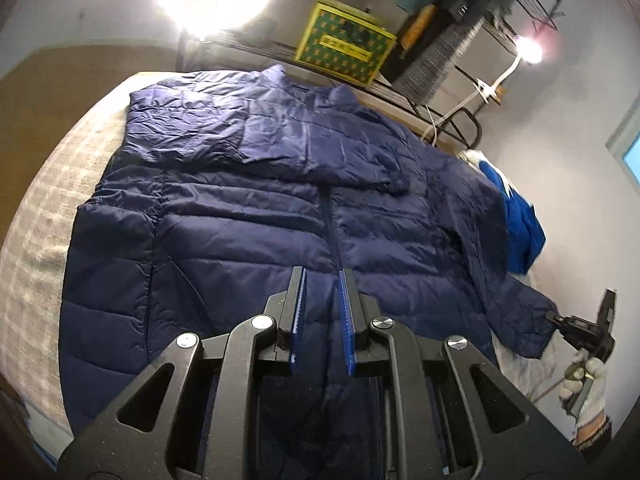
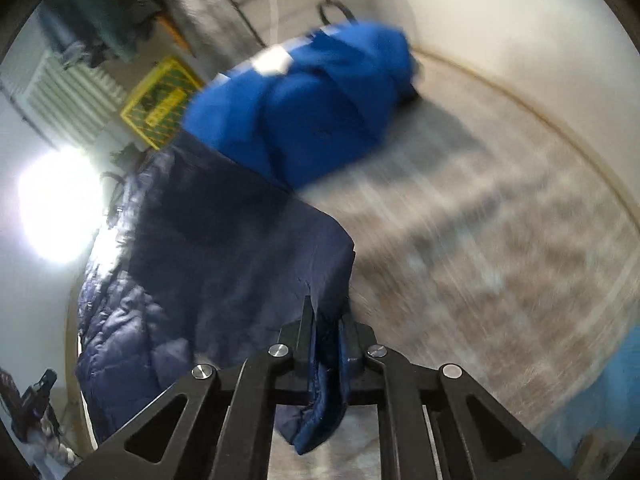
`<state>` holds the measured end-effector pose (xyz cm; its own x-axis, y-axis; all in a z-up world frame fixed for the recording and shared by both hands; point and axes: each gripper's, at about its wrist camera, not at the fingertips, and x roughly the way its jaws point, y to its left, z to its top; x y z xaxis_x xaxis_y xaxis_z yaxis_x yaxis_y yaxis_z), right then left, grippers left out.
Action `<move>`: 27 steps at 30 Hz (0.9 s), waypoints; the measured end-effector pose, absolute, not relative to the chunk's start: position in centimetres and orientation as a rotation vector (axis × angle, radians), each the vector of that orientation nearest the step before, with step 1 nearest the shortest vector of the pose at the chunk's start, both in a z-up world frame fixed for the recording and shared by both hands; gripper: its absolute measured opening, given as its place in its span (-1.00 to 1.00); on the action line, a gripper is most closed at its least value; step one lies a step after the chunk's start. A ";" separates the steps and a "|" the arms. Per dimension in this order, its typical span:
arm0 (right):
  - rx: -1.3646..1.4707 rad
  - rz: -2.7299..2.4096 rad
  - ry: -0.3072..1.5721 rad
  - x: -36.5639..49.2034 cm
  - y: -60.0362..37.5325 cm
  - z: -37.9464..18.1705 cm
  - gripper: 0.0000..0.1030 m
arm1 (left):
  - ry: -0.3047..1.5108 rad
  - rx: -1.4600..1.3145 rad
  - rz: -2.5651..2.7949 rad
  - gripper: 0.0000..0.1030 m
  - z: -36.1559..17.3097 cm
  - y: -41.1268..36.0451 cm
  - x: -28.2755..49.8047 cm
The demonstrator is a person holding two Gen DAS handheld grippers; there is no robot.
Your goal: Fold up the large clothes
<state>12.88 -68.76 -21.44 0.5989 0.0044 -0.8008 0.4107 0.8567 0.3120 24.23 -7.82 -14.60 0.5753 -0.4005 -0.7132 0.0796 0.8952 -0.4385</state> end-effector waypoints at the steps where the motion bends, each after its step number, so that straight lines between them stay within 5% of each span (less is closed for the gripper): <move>1: 0.492 -0.238 0.880 13.1 -68.1 -20.2 -0.88 | 0.911 -0.388 -0.285 -0.72 -14.4 -7.6 24.4; 13: 0.356 -0.042 0.680 19.8 -56.1 -9.5 -0.89 | 0.819 -0.538 -0.222 -0.72 -12.1 -3.5 25.5; 27: 0.194 0.173 0.697 32.4 -38.8 -8.3 -0.89 | 0.726 -0.672 -0.101 -0.72 -11.0 3.3 24.7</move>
